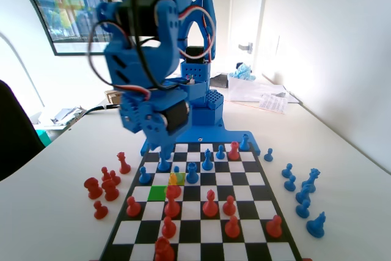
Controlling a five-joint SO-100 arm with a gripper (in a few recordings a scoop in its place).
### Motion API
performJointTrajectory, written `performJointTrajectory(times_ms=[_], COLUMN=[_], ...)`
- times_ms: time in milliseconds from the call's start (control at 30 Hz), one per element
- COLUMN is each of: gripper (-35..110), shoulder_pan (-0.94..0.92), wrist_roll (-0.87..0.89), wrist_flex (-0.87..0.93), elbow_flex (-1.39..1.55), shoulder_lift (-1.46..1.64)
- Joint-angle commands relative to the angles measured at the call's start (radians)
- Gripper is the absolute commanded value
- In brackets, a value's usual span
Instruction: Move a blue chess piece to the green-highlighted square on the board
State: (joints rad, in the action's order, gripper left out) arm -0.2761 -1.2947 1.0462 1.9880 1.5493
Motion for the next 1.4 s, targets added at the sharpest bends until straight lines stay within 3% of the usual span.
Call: performJointTrajectory(times_ms=[0,433,1367], gripper=[9,9,10], shoulder_pan=[0.020,0.051,0.032], wrist_roll=[0.005,0.014,0.005], wrist_flex=[-0.041,-0.181,-0.218], elbow_flex=[0.064,0.199,0.075], shoulder_lift=[0.121,0.101,-0.074])
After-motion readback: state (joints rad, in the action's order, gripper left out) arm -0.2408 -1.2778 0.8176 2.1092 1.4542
